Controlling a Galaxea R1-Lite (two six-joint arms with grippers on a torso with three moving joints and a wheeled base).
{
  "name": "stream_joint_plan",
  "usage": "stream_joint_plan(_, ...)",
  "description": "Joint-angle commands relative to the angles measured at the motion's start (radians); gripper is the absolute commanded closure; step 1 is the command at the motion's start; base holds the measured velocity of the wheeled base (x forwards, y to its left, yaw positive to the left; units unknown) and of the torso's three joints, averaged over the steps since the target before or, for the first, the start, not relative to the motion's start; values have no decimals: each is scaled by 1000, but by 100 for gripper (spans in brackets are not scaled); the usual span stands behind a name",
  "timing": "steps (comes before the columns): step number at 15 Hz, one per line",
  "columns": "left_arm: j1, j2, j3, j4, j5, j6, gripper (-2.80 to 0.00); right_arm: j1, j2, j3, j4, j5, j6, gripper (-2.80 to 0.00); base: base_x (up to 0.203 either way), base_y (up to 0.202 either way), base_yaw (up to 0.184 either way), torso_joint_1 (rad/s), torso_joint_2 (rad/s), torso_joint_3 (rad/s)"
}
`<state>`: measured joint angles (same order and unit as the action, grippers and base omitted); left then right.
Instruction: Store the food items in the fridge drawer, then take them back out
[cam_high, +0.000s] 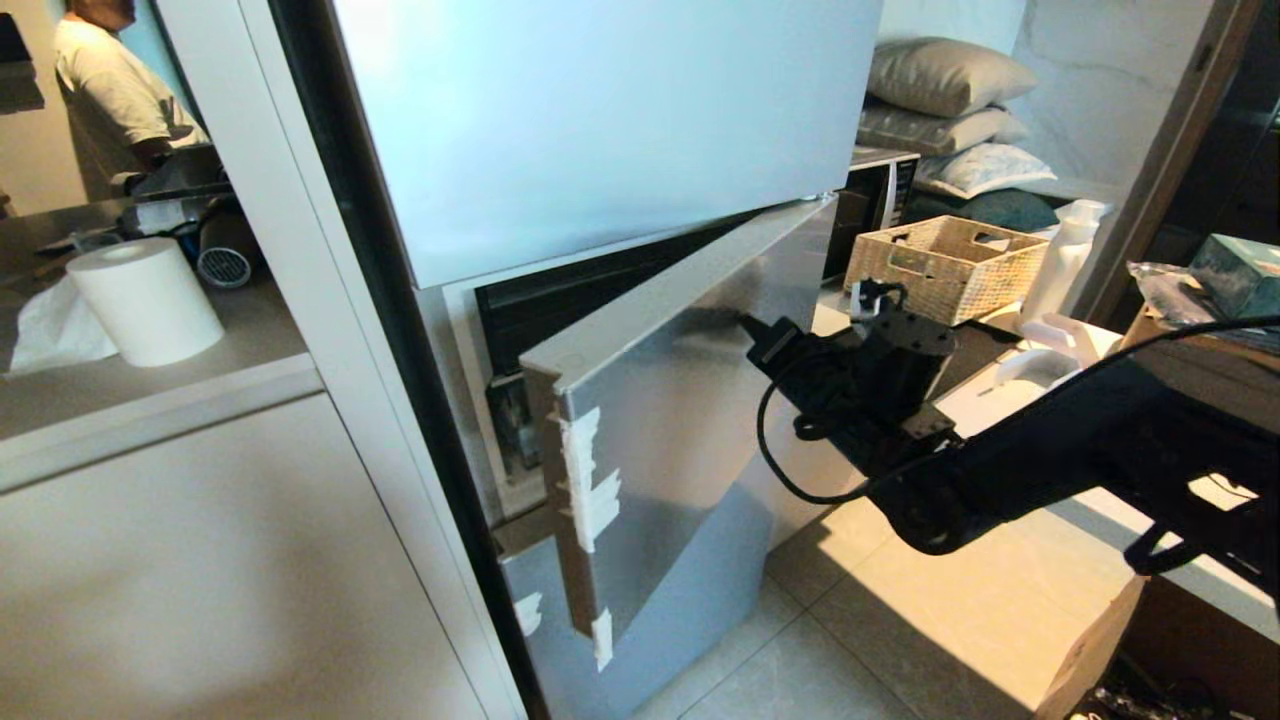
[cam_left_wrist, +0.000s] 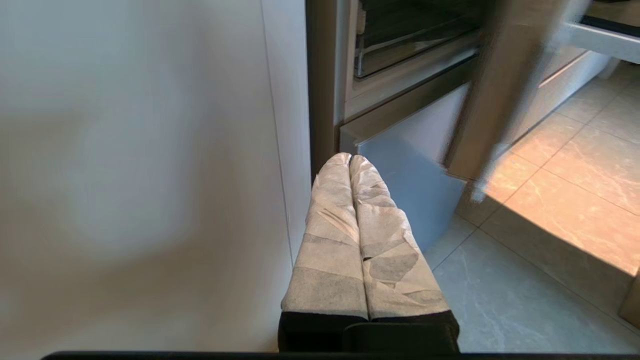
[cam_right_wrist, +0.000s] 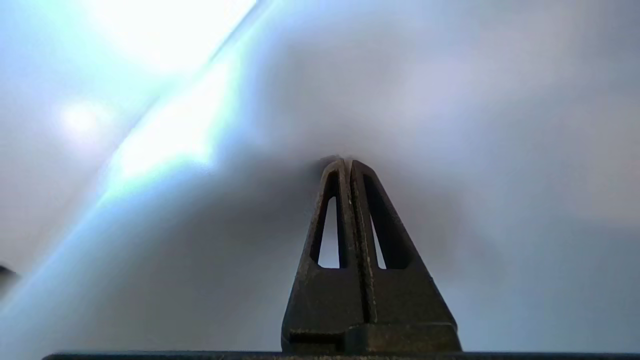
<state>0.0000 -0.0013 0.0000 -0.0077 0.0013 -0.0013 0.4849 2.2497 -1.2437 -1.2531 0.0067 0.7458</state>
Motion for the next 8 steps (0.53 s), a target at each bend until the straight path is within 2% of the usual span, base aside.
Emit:
stream_joint_plan(1,0,1,2,0,0,0,0,3,116,-107,-28,6,4,0,0,0,0,0,0,0)
stream_joint_plan(4,0,1,2,0,0,0,0,3,186,-224,-4,7,1,0,0,0,0,0,0,0)
stream_joint_plan(8,0,1,2,0,0,0,0,5,230,-342,122,-2,-3,0,0,0,0,0,0,0)
